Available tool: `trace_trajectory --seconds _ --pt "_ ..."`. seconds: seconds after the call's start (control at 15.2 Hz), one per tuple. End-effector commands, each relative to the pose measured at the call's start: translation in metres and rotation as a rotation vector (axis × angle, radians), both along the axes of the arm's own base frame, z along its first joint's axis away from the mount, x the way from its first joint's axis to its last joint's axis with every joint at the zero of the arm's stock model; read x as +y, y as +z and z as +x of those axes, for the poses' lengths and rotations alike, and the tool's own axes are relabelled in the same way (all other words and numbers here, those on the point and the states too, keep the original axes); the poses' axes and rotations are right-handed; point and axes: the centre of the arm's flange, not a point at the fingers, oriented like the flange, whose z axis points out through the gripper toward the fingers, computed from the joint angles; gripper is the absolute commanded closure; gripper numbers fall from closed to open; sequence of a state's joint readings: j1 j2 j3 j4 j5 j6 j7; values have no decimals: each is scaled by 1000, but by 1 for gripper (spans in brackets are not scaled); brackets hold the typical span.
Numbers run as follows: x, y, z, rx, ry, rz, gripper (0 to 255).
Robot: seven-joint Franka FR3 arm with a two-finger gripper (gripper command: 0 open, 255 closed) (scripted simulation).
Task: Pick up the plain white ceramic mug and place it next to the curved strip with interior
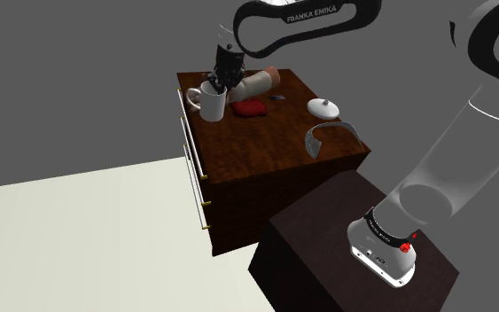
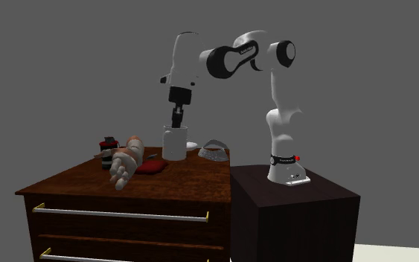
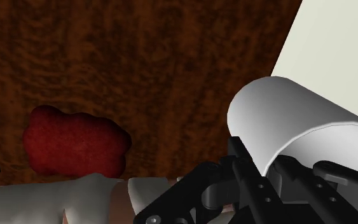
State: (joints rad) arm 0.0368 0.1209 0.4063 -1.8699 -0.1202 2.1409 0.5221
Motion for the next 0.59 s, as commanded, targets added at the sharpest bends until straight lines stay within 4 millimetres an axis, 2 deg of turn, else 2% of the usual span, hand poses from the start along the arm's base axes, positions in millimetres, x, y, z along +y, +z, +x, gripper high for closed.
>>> trace_trajectory --seconds 0.0,0.53 --pt "1 10 1 0 0 0 255" --pt "1 53 1 0 0 0 255"
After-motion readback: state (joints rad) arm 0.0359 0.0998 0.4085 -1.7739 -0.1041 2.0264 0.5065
